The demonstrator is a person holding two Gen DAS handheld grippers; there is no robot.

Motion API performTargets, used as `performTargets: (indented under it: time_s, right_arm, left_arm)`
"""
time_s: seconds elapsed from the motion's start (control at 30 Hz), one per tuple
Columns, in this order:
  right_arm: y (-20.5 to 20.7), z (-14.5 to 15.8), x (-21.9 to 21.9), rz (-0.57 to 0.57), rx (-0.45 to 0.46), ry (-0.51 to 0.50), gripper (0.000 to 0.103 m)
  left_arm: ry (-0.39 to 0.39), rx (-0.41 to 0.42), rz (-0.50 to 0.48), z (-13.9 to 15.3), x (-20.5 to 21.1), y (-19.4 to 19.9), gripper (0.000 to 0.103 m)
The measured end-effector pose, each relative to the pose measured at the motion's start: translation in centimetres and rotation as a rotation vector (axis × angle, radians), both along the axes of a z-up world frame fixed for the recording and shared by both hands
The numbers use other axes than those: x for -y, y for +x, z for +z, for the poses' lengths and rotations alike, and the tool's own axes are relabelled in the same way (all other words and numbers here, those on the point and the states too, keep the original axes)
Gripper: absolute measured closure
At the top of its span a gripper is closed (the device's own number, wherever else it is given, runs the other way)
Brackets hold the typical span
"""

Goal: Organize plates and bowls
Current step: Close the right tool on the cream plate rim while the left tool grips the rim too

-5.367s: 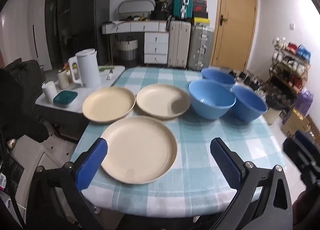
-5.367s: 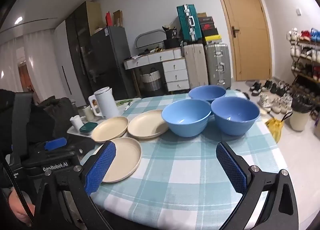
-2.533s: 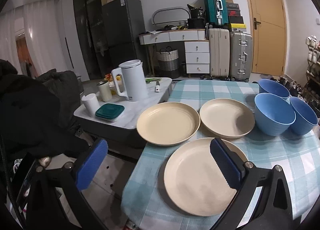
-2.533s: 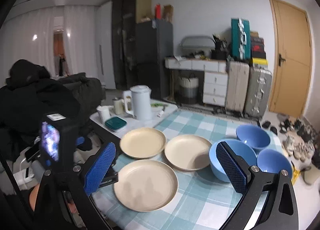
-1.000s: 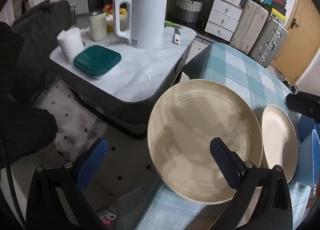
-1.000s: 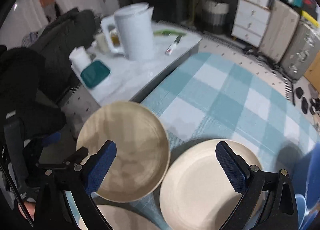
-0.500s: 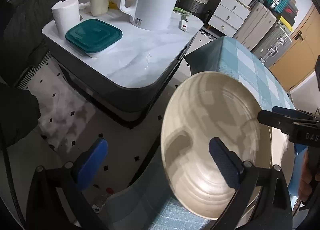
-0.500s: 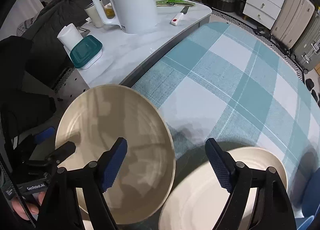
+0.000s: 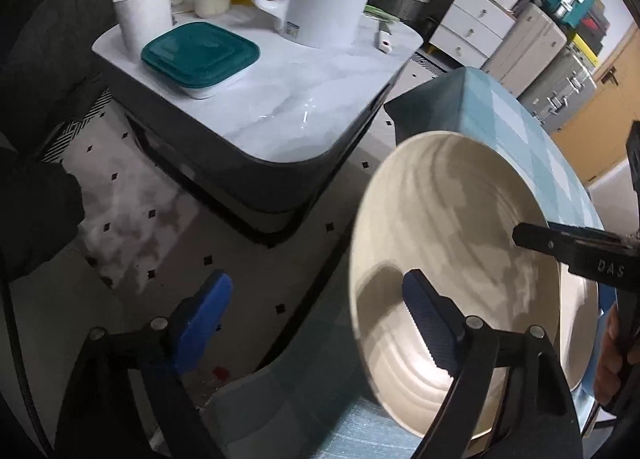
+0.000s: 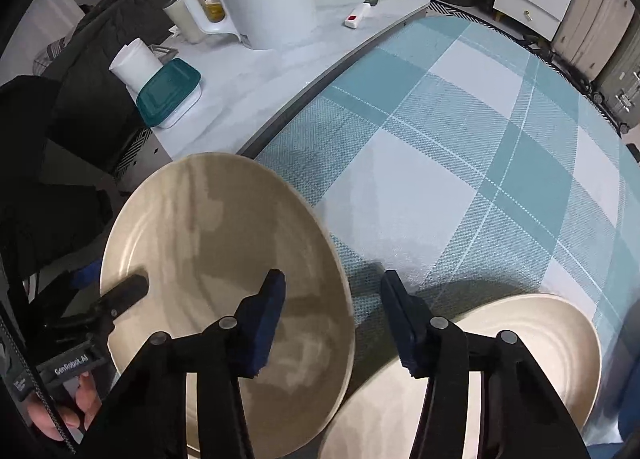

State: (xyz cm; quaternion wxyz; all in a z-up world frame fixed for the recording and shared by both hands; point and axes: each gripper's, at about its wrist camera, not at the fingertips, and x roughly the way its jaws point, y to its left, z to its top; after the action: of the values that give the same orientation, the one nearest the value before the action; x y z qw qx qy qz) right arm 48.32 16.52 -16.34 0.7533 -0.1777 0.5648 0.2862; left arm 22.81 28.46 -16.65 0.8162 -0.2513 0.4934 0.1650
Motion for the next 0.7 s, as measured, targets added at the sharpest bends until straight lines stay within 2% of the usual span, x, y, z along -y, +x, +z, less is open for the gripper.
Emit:
performTargets:
  time_s: [0.23, 0.33, 0.37, 0.43, 0.5, 0.6, 0.7]
  right_arm:
    - [0.2, 0.0, 0.6, -0.025, -0.014, 0.023, 0.06]
    - [0.0, 0.0, 0.7, -0.027, -0.009, 0.023, 0.067]
    - [0.0, 0.0, 0.8, -0.029, -0.007, 0.025, 0.071]
    - [-0.1, 0.0, 0.9, -0.044, -0.006, 0.031, 0.072]
    - [-0.2, 0.0, 1.0, -0.053, -0.004, 0.037, 0.076]
    - [-0.7, 0.4, 0.9, -0.047, 0.017, 0.036, 0.082]
    - [-1.3, 0.9, 0.8, -0.052, 0.024, 0.041, 0.082]
  left_arm:
    - [-0.024, 0.021, -0.016, 0.1, 0.0, 0.0, 0.028]
    - [-0.039, 0.04, -0.029, 0.1, -0.1, 0.0, 0.036]
    - [-0.044, 0.047, -0.035, 0.2, 0.0, 0.0, 0.041]
    - [-0.047, 0.061, -0.053, 0.4, 0.2, -0.1, 0.051]
    - [-0.051, 0.072, -0.073, 0.6, 0.4, -0.1, 0.064]
    - [-0.067, 0.078, -0.096, 0.8, 0.6, 0.1, 0.077]
    - [-0.094, 0.074, -0.105, 0.9, 0.6, 0.2, 0.083]
